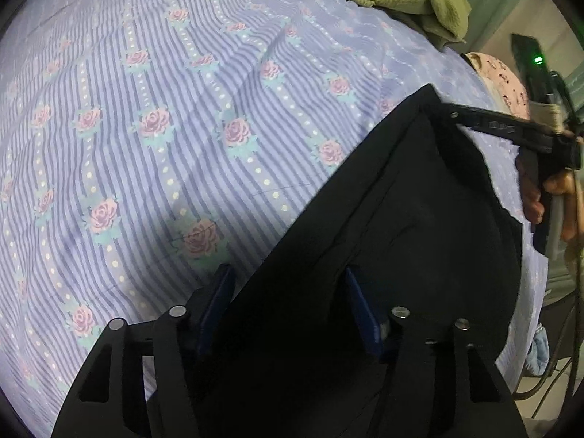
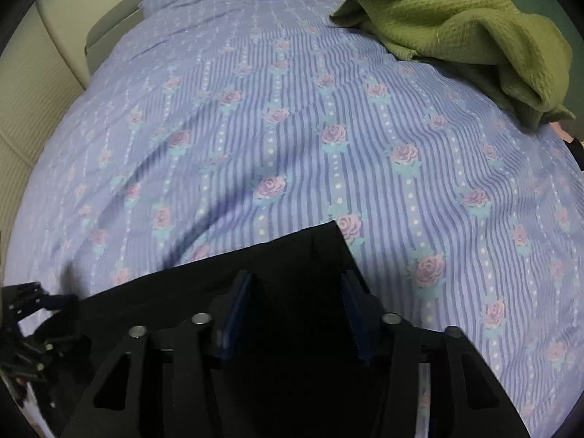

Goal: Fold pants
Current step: 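Lift the hems with both grippers and fold them over toward the waistband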

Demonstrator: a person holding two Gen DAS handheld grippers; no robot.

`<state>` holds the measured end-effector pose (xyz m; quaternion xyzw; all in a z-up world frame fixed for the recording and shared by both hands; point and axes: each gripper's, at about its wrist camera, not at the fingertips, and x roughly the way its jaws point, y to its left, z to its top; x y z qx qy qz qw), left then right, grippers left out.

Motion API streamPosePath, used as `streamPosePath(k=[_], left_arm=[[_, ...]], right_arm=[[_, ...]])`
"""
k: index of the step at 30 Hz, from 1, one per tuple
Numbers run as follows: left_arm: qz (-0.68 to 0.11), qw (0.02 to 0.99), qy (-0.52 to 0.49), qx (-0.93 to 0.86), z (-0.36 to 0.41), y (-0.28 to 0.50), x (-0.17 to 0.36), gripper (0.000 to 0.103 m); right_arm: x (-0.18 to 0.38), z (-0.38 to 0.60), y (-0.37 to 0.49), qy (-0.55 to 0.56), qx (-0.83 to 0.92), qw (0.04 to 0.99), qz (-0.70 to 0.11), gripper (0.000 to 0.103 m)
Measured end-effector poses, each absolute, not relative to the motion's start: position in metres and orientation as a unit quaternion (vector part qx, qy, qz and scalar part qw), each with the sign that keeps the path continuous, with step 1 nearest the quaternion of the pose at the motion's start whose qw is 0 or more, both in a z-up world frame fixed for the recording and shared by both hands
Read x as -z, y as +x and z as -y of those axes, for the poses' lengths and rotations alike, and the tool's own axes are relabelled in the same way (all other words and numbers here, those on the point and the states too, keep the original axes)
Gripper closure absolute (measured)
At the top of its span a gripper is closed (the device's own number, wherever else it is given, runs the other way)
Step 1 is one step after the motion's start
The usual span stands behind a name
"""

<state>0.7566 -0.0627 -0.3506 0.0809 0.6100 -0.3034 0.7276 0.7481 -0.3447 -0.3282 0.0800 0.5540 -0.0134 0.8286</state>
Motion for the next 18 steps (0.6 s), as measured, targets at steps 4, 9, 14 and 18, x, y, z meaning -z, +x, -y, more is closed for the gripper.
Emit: streamPosePath(k=[4, 9, 14, 18], left_arm=[[-0.601, 0.731, 0.078, 0.315, 0.062, 0.753, 0.343, 0.045], [-0.587, 0.73, 0.055, 0.346, 0.06, 0.753, 0.332, 0.045], [-0.588, 0.724, 0.054, 0.358, 0.061, 0.752, 0.327, 0.047], [-0.546, 0.753, 0.069, 0.362, 0.061, 0.745, 0.302, 0.047]], right_arm=[[0.334, 0.347, 0.746, 0.082, 0.016, 0.828, -0.554, 0.077], [0.33, 0.345, 0.744, 0.073, 0.02, 0.834, -0.547, 0.088], [0.327, 0.344, 0.741, 0.07, 0.026, 0.838, -0.54, 0.089], [0.327, 0.345, 0.738, 0.071, 0.031, 0.839, -0.539, 0.089]])
